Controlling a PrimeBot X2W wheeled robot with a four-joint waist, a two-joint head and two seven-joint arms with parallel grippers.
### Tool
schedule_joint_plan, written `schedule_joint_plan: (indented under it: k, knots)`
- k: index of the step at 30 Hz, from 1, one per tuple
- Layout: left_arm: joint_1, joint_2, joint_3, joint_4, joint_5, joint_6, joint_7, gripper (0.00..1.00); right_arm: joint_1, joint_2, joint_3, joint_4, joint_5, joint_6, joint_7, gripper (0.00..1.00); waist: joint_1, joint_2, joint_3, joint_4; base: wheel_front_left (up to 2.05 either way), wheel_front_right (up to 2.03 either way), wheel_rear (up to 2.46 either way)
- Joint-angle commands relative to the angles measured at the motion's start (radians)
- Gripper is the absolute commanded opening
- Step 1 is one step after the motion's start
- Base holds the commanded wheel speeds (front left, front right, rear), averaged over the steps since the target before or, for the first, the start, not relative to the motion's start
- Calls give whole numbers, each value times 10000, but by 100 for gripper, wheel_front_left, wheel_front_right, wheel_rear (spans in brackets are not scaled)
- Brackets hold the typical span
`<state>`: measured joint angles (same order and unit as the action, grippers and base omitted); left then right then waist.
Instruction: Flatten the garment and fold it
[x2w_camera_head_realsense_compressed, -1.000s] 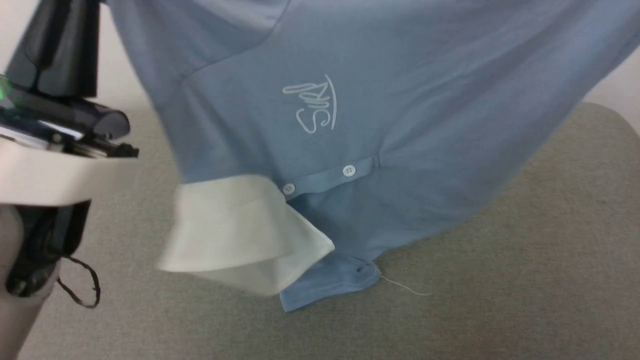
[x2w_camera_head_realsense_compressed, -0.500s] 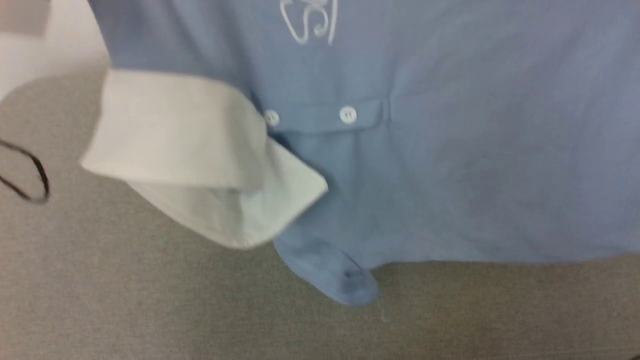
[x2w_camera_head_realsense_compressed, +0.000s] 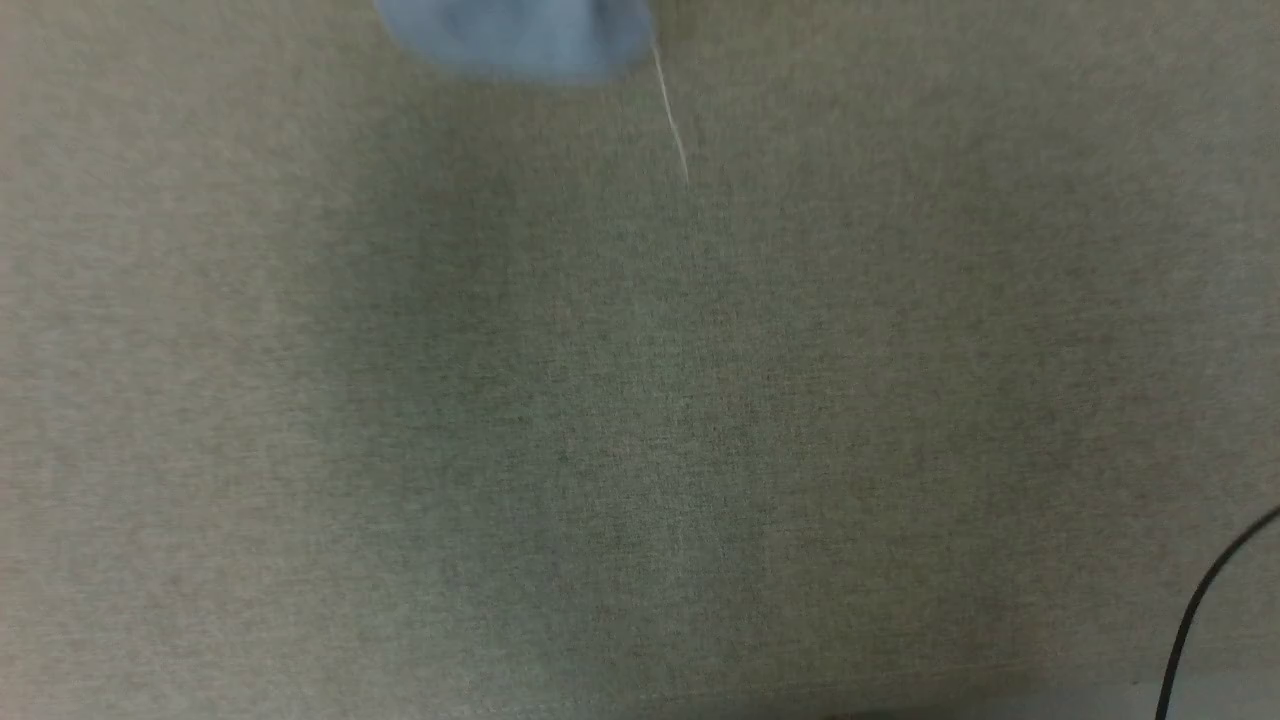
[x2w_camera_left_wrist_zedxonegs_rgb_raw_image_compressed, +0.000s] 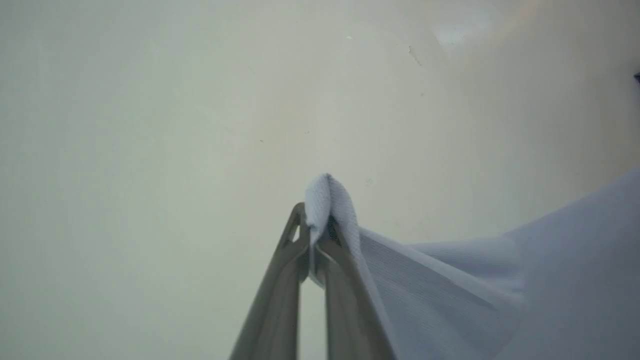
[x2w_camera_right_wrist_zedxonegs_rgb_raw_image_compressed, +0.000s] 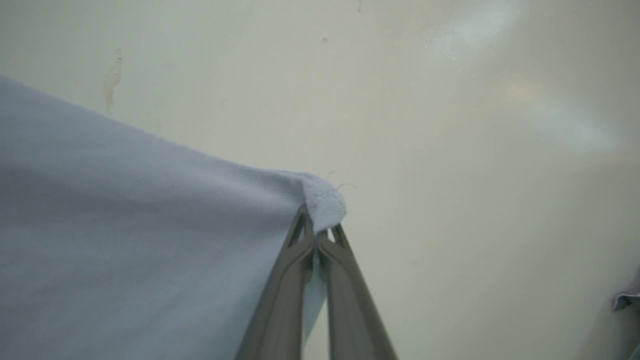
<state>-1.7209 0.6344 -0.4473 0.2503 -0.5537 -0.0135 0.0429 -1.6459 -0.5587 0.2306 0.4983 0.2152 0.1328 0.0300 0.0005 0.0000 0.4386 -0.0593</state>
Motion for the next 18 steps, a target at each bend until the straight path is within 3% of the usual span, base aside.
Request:
schedule_joint_plan:
  k: [1, 5, 10, 14, 18]
  knots:
    - [-957, -310, -55, 791, 445, -64, -689, 0, -656, 224, -99, 691, -394, -21, -601, 0, -5, 0, 1806, -285, 0, 0, 0]
    - [-2107, -982, -92, 2233, 931, 19, -2178, 0, -1559, 338, -163, 1954, -1095, -21, -1517, 0, -5, 0, 2205, -10, 0, 0, 0]
    - [-2494, -1269, -280, 3077, 1421, -126, -2911, 0, -1786, 556, -22, 2878, -1435, -21, -2252, 0, -5, 0, 2459, 185, 0, 0, 0]
    - [-1906, -1487, -327, 3522, 1498, -421, -3033, 0, -1349, 765, 202, 3452, -1524, -21, -2677, 0, -5, 0, 2515, 380, 0, 0, 0]
    - [-324, -1580, -405, 3107, 1699, -704, -3042, 0, -313, 1013, 477, 3623, -1452, -21, -2861, 0, -5, 0, 2309, 546, 0, 0, 0]
